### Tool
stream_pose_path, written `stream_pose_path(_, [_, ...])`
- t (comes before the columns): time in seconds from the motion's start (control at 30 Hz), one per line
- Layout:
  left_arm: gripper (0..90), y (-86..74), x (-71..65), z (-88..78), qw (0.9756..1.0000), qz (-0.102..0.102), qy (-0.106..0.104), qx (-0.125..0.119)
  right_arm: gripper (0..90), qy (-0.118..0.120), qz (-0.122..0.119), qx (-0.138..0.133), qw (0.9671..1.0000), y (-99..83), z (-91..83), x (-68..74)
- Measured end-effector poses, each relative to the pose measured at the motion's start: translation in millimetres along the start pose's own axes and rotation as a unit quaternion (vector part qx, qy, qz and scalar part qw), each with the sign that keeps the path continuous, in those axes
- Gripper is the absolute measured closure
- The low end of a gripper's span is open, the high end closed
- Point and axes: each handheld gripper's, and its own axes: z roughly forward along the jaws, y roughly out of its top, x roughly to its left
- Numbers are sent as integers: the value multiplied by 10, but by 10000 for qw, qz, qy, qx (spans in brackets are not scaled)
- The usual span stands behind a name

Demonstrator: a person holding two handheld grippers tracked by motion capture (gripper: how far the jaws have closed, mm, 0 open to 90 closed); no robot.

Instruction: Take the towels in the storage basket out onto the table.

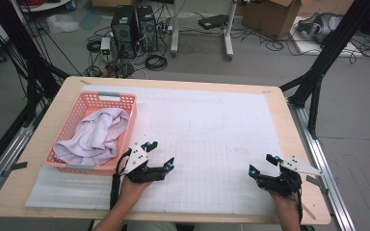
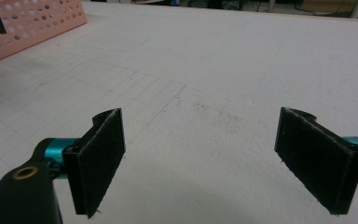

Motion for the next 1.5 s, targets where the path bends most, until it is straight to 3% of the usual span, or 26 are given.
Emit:
stream_pose_path(0.27, [180,1,-1,0,10000,-9,94,0,146,-3,92,-37,10000,-7,-15,-29])
stream_pose_path(0.47, [189,5,20,-36,9999,-49,-88,-20,146,70,203,-177,9996,9,-42,-13])
stream_pose_path(0.63, [183,65,19,-123,9999,2,-45,-158,145,81,141,-187,9997,5,-32,8])
stream_pose_path(0.7, [186,102,6,-156,9998,41,56,-169,146,95,9,-236,9997,7,-12,0])
stream_pose_path(0.87, [188,202,-25,-215,9991,-111,-195,-348,145,87,-17,-275,9996,8,8,-4])
stream_pose_path(0.93, [185,251,-46,-216,9986,-73,-371,-357,145,87,14,-245,9997,5,10,-14])
stream_pose_path(1.0, [185,317,-60,-238,9985,-42,-406,-368,145,61,20,-236,9997,6,8,-20])
stream_pose_path(1.07, [186,401,-48,-276,9977,-261,-517,-356,145,33,50,-274,9996,10,-2,-22])
stream_pose_path(1.13, [182,502,-21,-310,9970,-452,-518,-356,145,24,32,-289,9996,9,-16,-15])
stream_pose_path(1.2, [168,612,31,-353,9970,-514,-498,-307,145,29,2,-262,9997,2,-11,-7])
stream_pose_path(1.3, [168,769,134,-423,9969,-517,-501,-323,145,30,25,-215,9998,4,5,4])
stream_pose_path(1.5, [169,973,442,-559,9977,-501,-158,-422,145,54,186,-138,9997,2,19,0])
